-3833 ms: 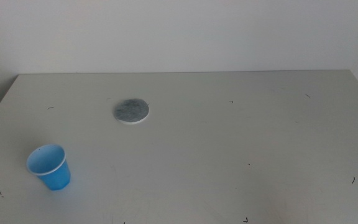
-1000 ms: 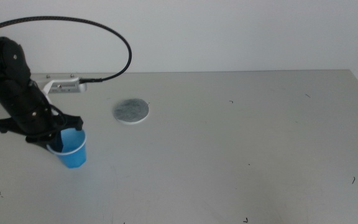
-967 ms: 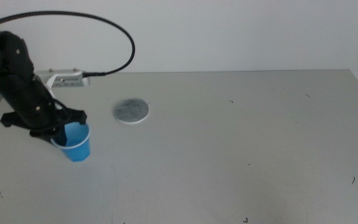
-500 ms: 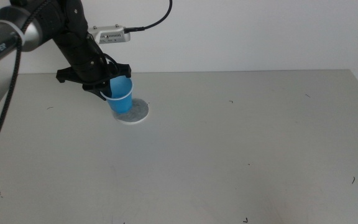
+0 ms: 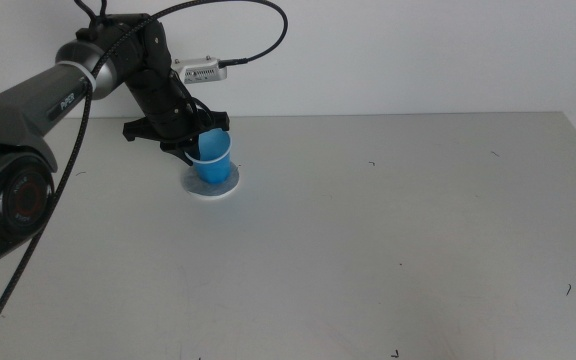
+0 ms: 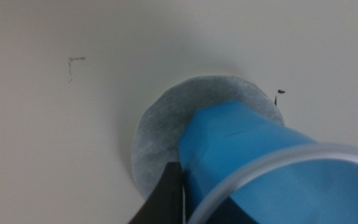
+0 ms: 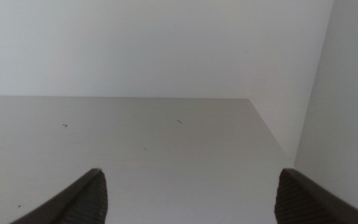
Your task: Place an empty cup on a cup mat.
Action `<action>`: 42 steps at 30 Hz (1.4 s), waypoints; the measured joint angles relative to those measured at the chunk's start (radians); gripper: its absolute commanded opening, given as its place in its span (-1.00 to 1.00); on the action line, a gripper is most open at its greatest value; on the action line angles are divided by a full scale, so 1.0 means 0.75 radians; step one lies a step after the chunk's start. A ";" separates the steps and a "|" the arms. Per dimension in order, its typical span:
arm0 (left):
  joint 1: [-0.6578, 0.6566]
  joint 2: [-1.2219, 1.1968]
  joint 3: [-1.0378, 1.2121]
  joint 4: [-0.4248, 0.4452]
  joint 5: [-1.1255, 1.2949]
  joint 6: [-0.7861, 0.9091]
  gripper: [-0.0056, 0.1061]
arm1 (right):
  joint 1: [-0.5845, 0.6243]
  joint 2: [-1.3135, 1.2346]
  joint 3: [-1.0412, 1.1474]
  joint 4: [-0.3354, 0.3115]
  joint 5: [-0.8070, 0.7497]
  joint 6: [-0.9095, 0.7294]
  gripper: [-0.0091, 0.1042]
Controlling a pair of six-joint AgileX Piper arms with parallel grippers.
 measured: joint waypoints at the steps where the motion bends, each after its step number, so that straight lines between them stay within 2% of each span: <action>1: 0.000 0.000 -0.001 0.001 0.001 0.000 -0.71 | 0.000 0.000 0.000 0.000 0.000 0.000 0.82; 4: 0.000 0.003 -0.001 0.007 0.006 0.000 -0.33 | 0.000 0.000 0.000 0.000 0.000 0.000 0.82; 9: -0.003 0.007 -0.001 0.007 0.020 0.000 0.59 | 0.000 0.000 0.000 0.000 0.000 0.000 0.82; 11: -0.004 0.006 -0.001 0.007 0.024 0.000 0.90 | 0.000 0.000 0.000 0.000 0.000 0.000 0.82; 12: -0.006 0.001 -0.001 0.007 0.025 0.002 0.98 | 0.000 0.000 0.000 0.000 0.000 0.000 0.82; 19: -0.006 -0.107 -0.001 0.004 0.069 0.024 0.99 | 0.000 0.000 0.000 0.000 0.000 0.000 0.82; 31: -0.006 -0.478 0.000 -0.007 0.176 0.038 0.98 | 0.000 0.000 0.000 0.000 0.000 0.000 0.82; 38: -0.006 -0.754 0.000 -0.026 0.182 0.258 0.98 | 0.000 0.000 0.000 0.000 0.000 0.000 0.82; 42: -0.006 -0.965 0.064 0.003 0.185 0.328 0.98 | 0.000 0.000 0.000 0.000 0.000 0.000 0.82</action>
